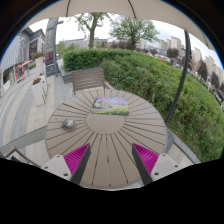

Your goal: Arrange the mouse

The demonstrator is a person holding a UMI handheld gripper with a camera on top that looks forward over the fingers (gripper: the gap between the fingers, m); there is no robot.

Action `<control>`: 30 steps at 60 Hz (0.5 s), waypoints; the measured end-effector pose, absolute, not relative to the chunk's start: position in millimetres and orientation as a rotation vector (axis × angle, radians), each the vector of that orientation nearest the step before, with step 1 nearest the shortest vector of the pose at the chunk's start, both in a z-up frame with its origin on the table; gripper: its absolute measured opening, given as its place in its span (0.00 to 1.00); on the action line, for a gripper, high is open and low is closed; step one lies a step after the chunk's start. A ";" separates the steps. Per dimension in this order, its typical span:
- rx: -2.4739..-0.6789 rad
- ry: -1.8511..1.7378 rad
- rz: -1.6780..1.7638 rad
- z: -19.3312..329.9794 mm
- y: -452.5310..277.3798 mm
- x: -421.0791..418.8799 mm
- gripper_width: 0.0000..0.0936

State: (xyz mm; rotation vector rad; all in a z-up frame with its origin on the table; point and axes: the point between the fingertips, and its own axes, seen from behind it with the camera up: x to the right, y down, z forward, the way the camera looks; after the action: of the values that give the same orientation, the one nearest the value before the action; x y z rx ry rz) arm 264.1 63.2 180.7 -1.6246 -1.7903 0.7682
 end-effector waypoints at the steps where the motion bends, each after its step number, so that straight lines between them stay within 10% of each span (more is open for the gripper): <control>1: -1.617 -1.795 0.775 180.0 54.7 263.2 0.91; 30: -1.476 -1.805 0.927 101.6 -136.1 204.8 0.91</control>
State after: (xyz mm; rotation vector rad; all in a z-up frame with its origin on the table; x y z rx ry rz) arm 204.8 -136.1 101.6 -1.4760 -1.8053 0.9268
